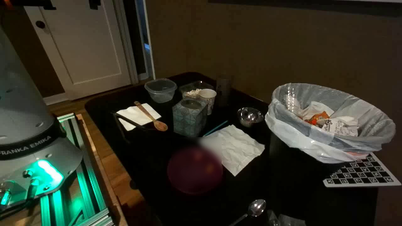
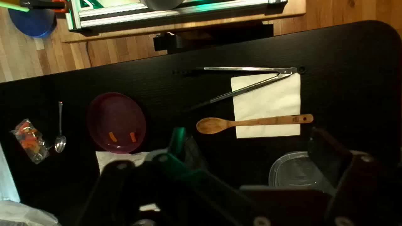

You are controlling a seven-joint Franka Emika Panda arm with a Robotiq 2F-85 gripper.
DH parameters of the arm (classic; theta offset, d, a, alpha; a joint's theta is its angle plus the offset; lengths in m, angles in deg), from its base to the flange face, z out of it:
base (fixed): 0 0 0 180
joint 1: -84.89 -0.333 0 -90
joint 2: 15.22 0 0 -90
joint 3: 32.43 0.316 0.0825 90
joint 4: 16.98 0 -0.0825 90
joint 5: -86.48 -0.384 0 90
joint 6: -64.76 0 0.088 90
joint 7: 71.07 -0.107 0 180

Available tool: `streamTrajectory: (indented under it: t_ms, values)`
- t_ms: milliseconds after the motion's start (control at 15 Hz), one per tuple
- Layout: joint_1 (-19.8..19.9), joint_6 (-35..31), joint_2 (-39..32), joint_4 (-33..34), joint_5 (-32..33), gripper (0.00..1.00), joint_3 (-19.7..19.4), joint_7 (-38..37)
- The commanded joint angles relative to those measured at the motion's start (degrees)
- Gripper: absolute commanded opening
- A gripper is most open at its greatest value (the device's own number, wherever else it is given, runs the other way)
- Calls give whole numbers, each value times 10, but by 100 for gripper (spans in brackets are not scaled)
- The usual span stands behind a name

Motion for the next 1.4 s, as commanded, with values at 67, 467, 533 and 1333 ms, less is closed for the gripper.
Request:
streamTrajectory:
  t_ms: [67,467,533,1333]
  values:
    - [-4,0,-2,1,2,100,-3,-2]
    - [12,7,22,-37,8,100,-10,-31]
    - [20,4,39,-57,8,100,-16,-51]
    - [60,2,88,-123,51,100,-56,-68]
